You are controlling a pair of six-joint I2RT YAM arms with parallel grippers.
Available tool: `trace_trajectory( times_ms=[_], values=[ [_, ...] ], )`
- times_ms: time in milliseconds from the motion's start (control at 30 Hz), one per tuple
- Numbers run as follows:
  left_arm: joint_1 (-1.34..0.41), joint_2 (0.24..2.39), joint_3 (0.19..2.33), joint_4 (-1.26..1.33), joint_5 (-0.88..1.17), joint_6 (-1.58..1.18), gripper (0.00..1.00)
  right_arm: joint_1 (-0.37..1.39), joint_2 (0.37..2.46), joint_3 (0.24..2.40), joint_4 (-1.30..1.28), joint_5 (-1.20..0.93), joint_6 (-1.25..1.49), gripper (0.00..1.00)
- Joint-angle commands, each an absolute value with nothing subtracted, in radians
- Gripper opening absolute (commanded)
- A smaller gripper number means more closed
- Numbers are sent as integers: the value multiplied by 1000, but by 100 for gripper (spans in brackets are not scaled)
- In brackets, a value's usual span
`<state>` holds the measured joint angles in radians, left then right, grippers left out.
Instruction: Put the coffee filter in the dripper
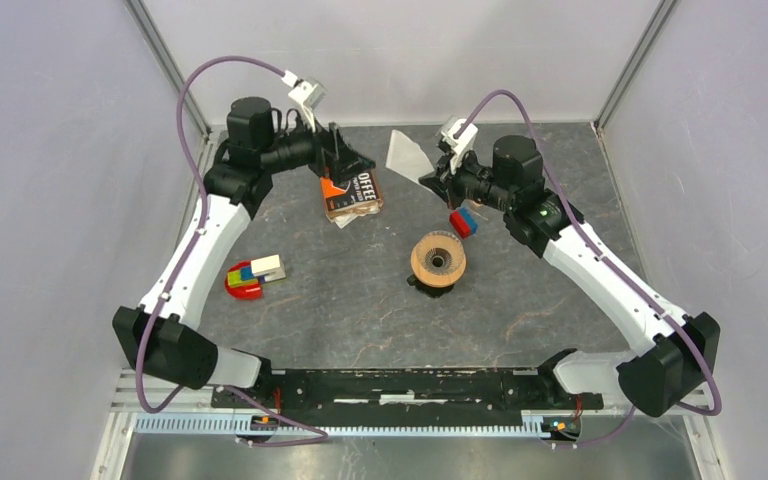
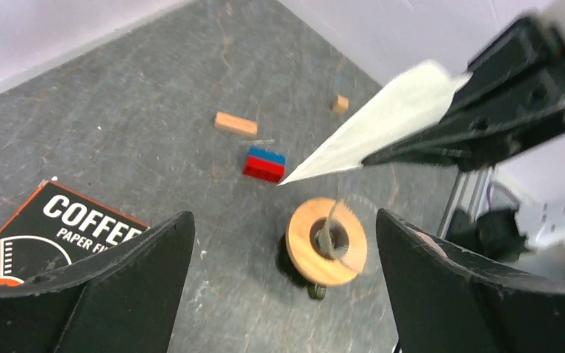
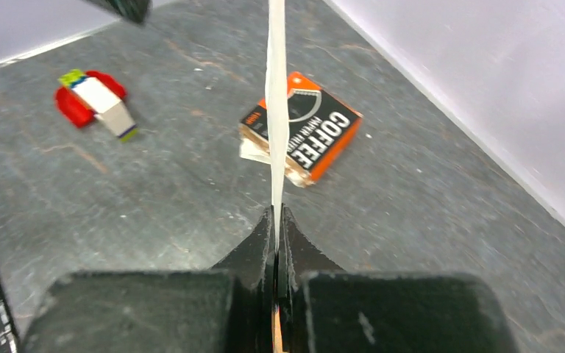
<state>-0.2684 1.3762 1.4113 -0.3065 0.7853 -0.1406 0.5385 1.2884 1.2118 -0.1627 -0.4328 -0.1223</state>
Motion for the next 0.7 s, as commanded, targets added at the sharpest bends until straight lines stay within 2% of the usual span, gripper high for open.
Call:
trace_trajectory(
  times_ms=[0, 167, 400, 667],
  values=[
    [-299, 1413, 1560, -327, 627, -324, 100, 537, 1273, 1255, -170, -217, -137, 0],
    [-304, 1468, 1652, -412, 533, -496, 100, 538, 1285, 1268, -178, -76, -142, 0],
    [-320, 1512, 1677, -408, 561, -777, 99, 564, 1308, 1286, -177, 19, -170, 0],
    [-360, 1581, 1699, -360, 582, -939, 98, 638, 1341, 1288, -171, 97, -206, 0]
  ],
)
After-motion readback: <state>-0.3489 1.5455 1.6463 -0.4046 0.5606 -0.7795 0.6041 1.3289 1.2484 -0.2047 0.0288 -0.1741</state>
